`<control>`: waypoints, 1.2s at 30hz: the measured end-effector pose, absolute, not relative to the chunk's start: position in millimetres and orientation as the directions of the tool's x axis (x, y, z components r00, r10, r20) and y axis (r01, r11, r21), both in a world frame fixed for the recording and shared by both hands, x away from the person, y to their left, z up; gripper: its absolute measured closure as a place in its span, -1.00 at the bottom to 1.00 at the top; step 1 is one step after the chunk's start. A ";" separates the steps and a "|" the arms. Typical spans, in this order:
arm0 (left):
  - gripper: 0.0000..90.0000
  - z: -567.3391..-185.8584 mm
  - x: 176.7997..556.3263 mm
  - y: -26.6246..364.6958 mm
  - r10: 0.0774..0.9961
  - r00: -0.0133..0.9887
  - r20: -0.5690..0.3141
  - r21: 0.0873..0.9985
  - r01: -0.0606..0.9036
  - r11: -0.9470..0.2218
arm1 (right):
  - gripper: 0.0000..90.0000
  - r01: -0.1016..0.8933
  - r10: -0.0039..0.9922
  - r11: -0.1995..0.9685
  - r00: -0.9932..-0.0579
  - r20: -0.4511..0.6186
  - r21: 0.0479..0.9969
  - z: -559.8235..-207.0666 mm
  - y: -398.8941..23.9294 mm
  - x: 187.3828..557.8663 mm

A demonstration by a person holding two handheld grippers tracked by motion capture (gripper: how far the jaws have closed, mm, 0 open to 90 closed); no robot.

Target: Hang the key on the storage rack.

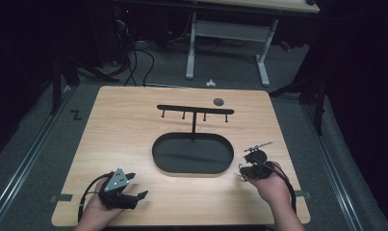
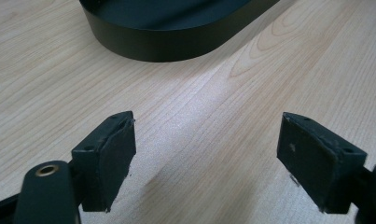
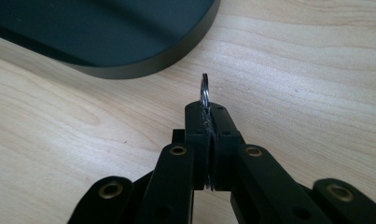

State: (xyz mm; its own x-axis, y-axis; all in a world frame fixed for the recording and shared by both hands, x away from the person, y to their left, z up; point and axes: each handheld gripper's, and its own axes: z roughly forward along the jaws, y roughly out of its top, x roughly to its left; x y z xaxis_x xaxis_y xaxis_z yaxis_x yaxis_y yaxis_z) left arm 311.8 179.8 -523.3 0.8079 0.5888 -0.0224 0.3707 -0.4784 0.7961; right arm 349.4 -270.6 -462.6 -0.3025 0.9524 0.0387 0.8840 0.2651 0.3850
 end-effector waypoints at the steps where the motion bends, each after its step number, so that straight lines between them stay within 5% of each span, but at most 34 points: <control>1: -0.55 -523.5 311.8 179.7 0.589 0.808 -0.023 0.796 0.372 -0.478 | 0.96 0.883 0.950 0.270 -0.309 0.041 0.384 -458.6 -269.5 348.1; 36: -0.55 -523.7 311.8 179.1 0.584 0.811 -0.026 0.795 0.371 -0.480 | 0.96 0.867 0.931 0.310 -0.361 0.062 0.389 -366.2 -243.6 362.7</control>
State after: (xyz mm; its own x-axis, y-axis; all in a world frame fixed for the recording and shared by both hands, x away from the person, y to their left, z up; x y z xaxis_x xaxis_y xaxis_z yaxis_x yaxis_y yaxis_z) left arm 311.8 179.1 -523.7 0.8110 0.5845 -0.0260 0.3715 -0.4801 0.7947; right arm 362.7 -243.6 -366.2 -0.3605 0.9307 0.0617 0.8675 0.3102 0.3889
